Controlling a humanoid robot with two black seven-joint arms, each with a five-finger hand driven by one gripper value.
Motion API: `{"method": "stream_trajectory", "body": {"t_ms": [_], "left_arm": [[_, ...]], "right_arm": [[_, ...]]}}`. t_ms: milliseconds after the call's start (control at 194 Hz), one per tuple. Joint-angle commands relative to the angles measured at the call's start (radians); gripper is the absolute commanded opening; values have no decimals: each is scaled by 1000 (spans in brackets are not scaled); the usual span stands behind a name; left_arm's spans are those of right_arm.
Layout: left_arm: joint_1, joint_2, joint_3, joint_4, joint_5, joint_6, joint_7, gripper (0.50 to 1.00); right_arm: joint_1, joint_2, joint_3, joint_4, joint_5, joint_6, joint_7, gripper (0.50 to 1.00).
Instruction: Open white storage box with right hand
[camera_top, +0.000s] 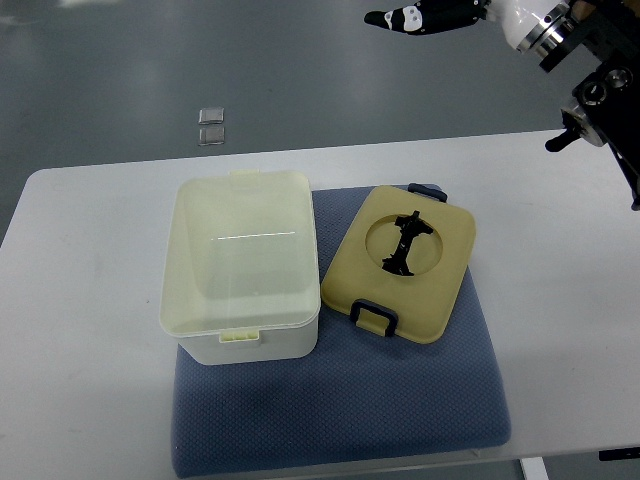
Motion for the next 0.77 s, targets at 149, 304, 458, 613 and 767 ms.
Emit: {"method": "stream_trajectory", "body": {"t_ms": [149,304,458,613,767], "left_arm": [[0,0,0,0,1,-1,0,1000],[0,0,0,-1,0,1,0,1000],[0,0,0,0,1,-1,0,1000],[0,0,0,0,0,1,0,1000],[0,0,0,0,0,1,0,1000]], "right_arm": [[-52,42,39,-96,403,-4,-243,905],[-84,43,31,-176,529,-2,-241,909],[-124,74,27,-231,574,-1,-217,928],[-159,117,27,-265,574,2,-208,928],[-167,120,27,-288,574,-1,-209,928]]}}
